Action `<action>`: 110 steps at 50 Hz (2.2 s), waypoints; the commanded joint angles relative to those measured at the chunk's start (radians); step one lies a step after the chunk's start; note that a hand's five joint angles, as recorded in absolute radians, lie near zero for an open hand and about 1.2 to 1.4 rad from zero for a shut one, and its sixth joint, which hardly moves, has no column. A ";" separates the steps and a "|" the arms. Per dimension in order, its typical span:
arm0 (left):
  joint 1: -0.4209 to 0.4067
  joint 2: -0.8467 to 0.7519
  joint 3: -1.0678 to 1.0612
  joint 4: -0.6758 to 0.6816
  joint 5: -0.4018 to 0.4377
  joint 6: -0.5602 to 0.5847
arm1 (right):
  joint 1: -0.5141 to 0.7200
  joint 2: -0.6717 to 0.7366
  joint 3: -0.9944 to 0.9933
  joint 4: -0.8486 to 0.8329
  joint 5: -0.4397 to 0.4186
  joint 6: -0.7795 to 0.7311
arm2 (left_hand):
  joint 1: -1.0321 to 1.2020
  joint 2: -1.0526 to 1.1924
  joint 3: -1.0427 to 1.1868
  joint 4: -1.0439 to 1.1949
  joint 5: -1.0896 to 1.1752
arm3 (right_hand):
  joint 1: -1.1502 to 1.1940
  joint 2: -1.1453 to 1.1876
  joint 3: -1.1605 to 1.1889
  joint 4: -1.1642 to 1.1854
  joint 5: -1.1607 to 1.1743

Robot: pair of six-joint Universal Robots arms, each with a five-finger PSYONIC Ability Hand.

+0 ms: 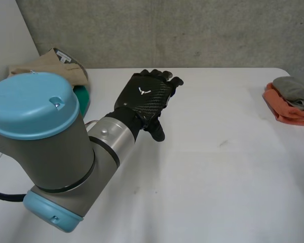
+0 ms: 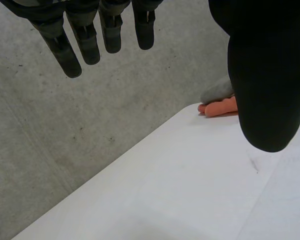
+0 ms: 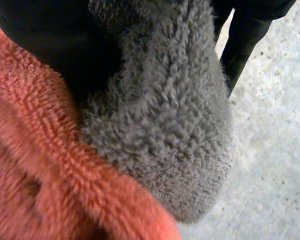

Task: Fold the laundry.

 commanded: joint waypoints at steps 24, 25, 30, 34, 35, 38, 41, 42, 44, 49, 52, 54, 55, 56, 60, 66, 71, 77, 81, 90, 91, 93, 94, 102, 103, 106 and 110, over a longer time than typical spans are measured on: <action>-0.080 0.079 -0.019 -0.005 0.044 0.001 | -0.162 -0.578 0.351 0.518 0.362 -0.288 | 0.019 0.026 0.020 0.031 0.010 | -0.880 -0.983 -1.002 -1.024 -0.983; -0.081 0.097 -0.027 -0.003 0.063 0.001 | -0.162 -0.589 0.340 0.543 0.410 -0.319 | 0.019 0.026 0.020 0.031 0.010 | -0.880 -0.983 -1.002 -1.024 -0.983; -0.081 0.156 -0.039 -0.003 0.104 0.000 | -0.149 -0.667 0.305 0.560 0.613 -0.428 | 0.002 0.009 0.002 0.013 -0.008 | -0.880 -0.983 -1.002 -1.024 -0.983; -0.075 0.195 -0.047 -0.002 0.112 0.000 | -0.042 -0.742 0.360 0.465 0.593 -0.361 | -0.016 -0.009 -0.016 -0.004 -0.025 | -0.880 -0.983 -1.002 -1.024 -0.983; -0.072 0.203 -0.050 -0.002 0.112 0.001 | 0.001 -0.806 0.410 0.418 0.562 -0.307 | -0.019 -0.012 -0.019 -0.007 -0.028 | -0.880 -0.983 -1.002 -1.024 -0.983; -0.043 0.235 -0.060 0.004 0.110 0.006 | 0.064 -0.917 0.519 0.342 0.496 -0.218 | -0.040 -0.033 -0.040 -0.029 -0.050 | -0.880 -0.983 -1.002 -1.024 -0.983; 0.043 0.260 -0.065 0.006 0.107 0.011 | 0.139 -1.046 0.689 0.235 0.365 -0.123 | -0.040 -0.033 -0.040 -0.029 -0.050 | -0.880 -0.983 -1.002 -1.024 -0.983; 0.070 0.261 -0.063 0.006 0.109 0.009 | 0.159 -1.075 0.734 0.209 0.331 -0.106 | -0.040 -0.033 -0.040 -0.029 -0.050 | -0.880 -0.983 -1.002 -1.024 -0.983; 0.173 0.263 -0.062 0.007 0.110 0.008 | 0.238 -1.138 0.860 0.137 0.234 -0.077 | -0.040 -0.033 -0.040 -0.029 -0.050 | -0.880 -0.983 -1.002 -1.024 -0.983; 0.418 0.229 -0.047 0.012 0.112 0.011 | 0.416 -1.171 1.036 0.101 0.127 -0.106 | -0.040 -0.033 -0.040 -0.029 -0.050 | -0.880 -0.983 -1.002 -1.024 -0.983; 0.553 0.115 -0.007 0.044 0.113 0.027 | 0.487 -1.160 1.098 0.159 0.128 -0.173 | -0.040 -0.033 -0.040 -0.029 -0.050 | -0.880 -0.983 -1.002 -1.024 -0.983; 0.600 0.046 0.030 0.062 0.113 0.047 | 0.498 -1.152 1.116 0.204 0.133 -0.221 | -0.040 -0.033 -0.040 -0.029 -0.050 | -0.880 -0.983 -1.002 -1.024 -0.983; 0.618 0.009 0.048 0.073 0.113 0.060 | 0.507 -1.134 1.129 0.246 0.139 -0.268 | -0.040 -0.033 -0.040 -0.029 -0.050 | -0.880 -0.983 -1.002 -1.024 -0.983; 0.649 -0.058 0.090 0.093 0.113 0.092 | 0.509 -1.122 1.133 0.270 0.142 -0.291 | -0.040 -0.033 -0.039 -0.028 -0.049 | -0.880 -0.983 -1.002 -1.024 -0.983; 0.699 -0.224 0.208 0.131 0.127 0.199 | 0.518 -1.043 1.138 0.360 0.162 -0.403 | -0.019 -0.012 -0.019 -0.008 -0.028 | -0.880 -0.983 -1.002 -1.024 -0.983; 0.758 -0.447 0.384 0.144 0.182 0.310 | 0.507 -0.982 1.153 0.420 0.160 -0.469 | 0.025 0.032 0.025 0.037 0.016 | -0.880 -0.983 -1.002 -1.024 -0.983; 0.758 -0.524 0.472 0.145 0.190 0.319 | 0.504 -0.980 1.167 0.422 0.160 -0.471 | 0.684 0.691 0.685 0.696 0.675 | -0.880 -0.983 -1.002 -1.024 -0.983; 0.681 -0.492 0.469 0.138 0.187 0.291 | 0.500 -0.994 1.165 0.422 0.160 -0.460 | 1.181 1.188 1.182 1.193 1.172 | -0.880 -0.983 -1.002 -1.024 -0.983; 0.589 -0.337 0.386 0.144 0.195 0.198 | 0.496 -1.020 1.156 0.419 0.177 -0.456 | 1.181 1.188 1.182 1.193 1.172 | -0.880 -0.983 -1.002 -1.024 -0.983; 0.332 -0.110 0.168 0.168 0.372 0.017 | 0.478 -1.092 1.146 0.413 0.303 -0.421 | 1.181 1.188 1.182 1.193 1.172 | -0.880 -0.983 -1.002 -1.024 -0.983; 0.289 -0.098 0.127 0.165 0.426 0.018 | 0.475 -1.095 1.144 0.413 0.309 -0.411 | 1.181 1.188 1.182 1.193 1.172 | -0.880 -0.983 -1.002 -1.024 -0.983; 0.244 -0.099 0.089 0.164 0.472 0.021 | 0.467 -1.097 1.142 0.411 0.318 -0.387 | 1.181 1.188 1.182 1.193 1.172 | -0.880 -0.983 -1.002 -1.024 -0.983; 0.227 -0.099 0.072 0.159 0.492 0.023 | 0.457 -1.098 1.141 0.411 0.320 -0.362 | 1.181 1.188 1.182 1.193 1.172 | -0.880 -0.983 -1.002 -1.024 -0.983; 0.121 -0.136 -0.036 0.139 0.566 0.115 | 0.414 -1.097 1.132 0.416 0.308 -0.310 | 1.181 1.188 1.182 1.193 1.172 | -0.880 -0.983 -1.002 -1.024 -0.983; 0.120 -0.143 -0.042 0.121 0.566 0.151 | 0.414 -1.097 1.130 0.417 0.308 -0.308 | 0.929 0.936 0.929 0.940 0.920 | -0.880 -0.983 -1.002 -1.024 -0.983; 0.117 -0.142 -0.050 0.067 0.564 0.210 | 0.415 -1.097 1.123 0.423 0.306 -0.310 | 0.531 0.538 0.532 0.543 0.522 | -0.880 -0.983 -1.002 -1.024 -0.983; 0.124 -0.116 -0.065 -0.071 0.552 0.300 | 0.420 -1.100 1.107 0.445 0.291 -0.311 | 0.246 0.252 0.246 0.257 0.236 | -0.880 -0.983 -1.002 -1.024 -0.983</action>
